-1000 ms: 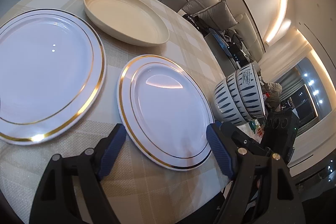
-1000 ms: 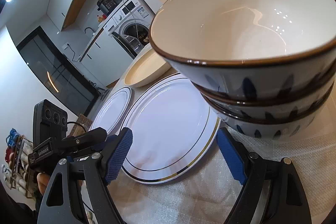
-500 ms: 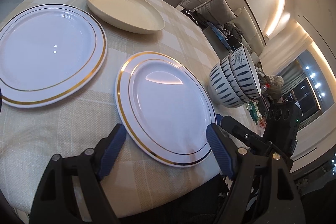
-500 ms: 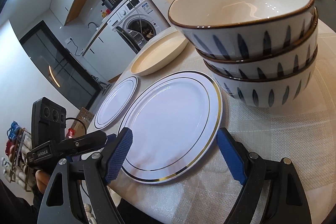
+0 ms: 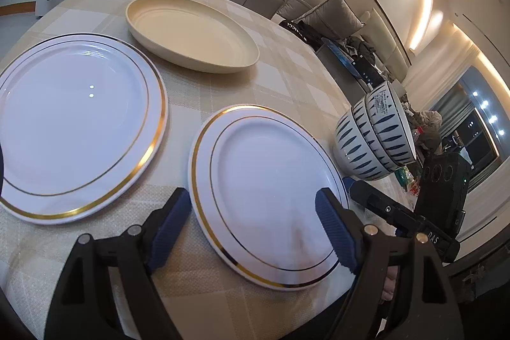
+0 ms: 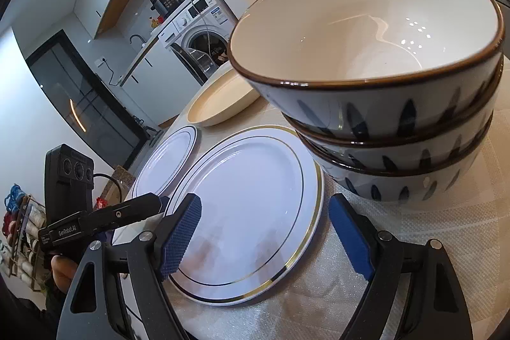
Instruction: Organize plates and bowls
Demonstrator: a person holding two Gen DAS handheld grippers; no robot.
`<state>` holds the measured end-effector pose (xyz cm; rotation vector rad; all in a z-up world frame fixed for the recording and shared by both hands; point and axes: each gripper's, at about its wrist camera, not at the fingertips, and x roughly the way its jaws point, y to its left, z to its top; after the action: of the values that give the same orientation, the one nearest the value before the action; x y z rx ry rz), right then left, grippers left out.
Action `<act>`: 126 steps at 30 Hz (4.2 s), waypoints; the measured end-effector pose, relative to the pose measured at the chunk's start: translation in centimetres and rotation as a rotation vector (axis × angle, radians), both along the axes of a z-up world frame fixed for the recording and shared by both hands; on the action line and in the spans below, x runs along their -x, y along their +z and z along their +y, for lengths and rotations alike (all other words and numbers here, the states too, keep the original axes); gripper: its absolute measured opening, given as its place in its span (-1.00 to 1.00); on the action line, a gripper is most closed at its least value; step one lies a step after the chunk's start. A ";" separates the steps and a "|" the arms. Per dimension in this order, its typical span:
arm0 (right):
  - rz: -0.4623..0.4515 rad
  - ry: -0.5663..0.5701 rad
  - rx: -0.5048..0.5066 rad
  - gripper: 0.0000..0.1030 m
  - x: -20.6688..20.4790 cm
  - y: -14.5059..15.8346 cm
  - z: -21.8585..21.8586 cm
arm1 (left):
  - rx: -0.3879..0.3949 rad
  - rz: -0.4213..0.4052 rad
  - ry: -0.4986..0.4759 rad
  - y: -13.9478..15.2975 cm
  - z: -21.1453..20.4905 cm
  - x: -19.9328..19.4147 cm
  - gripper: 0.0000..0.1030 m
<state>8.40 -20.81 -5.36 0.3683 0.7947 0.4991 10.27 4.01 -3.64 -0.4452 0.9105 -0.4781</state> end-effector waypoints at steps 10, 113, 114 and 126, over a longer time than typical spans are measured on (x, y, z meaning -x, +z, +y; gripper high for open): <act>0.014 0.034 -0.051 0.61 0.0 -0.2 -0.3 | 0.027 0.007 -0.005 0.0 0.3 0.4 0.55; 0.305 0.290 0.079 0.39 -0.8 1.0 0.8 | -0.323 0.166 -0.231 1.2 -3.0 -0.2 0.32; 0.302 0.290 0.079 0.39 -0.8 1.0 0.8 | -0.322 0.165 -0.230 1.2 -2.9 -0.2 0.29; 0.278 0.270 0.105 0.39 -0.8 1.4 1.2 | -0.320 0.142 -0.206 1.8 -2.0 0.3 0.07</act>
<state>9.22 -19.65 -3.96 0.2359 1.1447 0.6644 10.02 1.99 -1.85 -0.0937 1.1551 -0.4812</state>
